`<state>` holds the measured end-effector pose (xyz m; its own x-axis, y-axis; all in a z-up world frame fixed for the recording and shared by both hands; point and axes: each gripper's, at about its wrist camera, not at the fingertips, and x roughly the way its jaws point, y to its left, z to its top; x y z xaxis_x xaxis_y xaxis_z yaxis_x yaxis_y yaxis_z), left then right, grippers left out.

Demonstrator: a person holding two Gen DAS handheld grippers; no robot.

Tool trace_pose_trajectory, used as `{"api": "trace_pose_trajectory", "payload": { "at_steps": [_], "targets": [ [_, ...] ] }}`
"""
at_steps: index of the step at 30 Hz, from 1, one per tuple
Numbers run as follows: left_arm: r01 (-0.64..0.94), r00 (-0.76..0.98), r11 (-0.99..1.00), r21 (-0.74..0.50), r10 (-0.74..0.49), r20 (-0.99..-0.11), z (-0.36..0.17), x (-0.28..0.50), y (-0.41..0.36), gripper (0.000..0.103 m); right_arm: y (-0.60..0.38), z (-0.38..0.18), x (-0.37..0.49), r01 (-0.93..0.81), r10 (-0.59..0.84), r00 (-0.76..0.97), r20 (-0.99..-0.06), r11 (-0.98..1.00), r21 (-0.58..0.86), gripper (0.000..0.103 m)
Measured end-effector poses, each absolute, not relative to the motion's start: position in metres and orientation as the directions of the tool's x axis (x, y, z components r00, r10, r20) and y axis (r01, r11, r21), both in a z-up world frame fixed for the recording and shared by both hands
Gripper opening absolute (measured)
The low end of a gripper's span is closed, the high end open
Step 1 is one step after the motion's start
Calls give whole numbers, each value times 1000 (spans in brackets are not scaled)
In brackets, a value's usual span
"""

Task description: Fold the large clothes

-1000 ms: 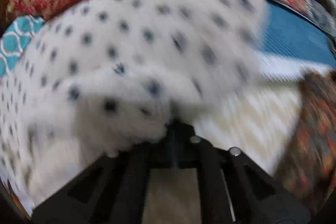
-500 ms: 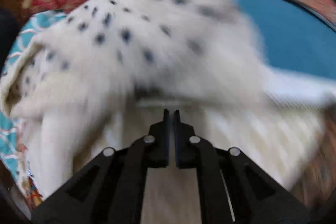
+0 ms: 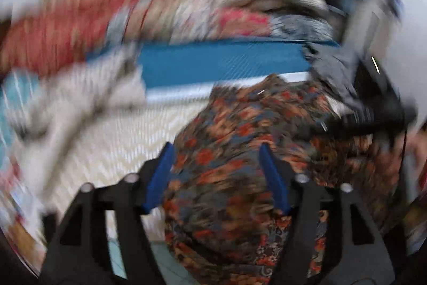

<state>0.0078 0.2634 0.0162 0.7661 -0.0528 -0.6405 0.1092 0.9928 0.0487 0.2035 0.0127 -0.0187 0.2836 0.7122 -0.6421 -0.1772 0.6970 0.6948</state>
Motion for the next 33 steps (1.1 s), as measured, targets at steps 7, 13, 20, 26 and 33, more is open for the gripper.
{"api": "trace_pose_trajectory", "payload": {
  "at_steps": [7,13,20,26,33],
  "targets": [
    [111,875,921,374,88,-476,13,-20,191,73,43,71,171,-330,778,312,-546,628,705,59],
    [-24,869,917,397,216,-445,14,-13,199,10,74,106,151,-427,829,281,-484,560,711,59],
    [-402,751,915,12,338,-568,42,-26,373,5,60,77,119,-458,479,527,-702,856,241,17],
    [-486,725,868,-99,338,-600,43,-43,422,5,121,-6,96,-640,233,524,-819,742,-198,16],
    [-564,750,819,-101,458,-477,103,-51,450,5,48,65,159,-351,166,717,-677,925,-146,65]
  ]
}}
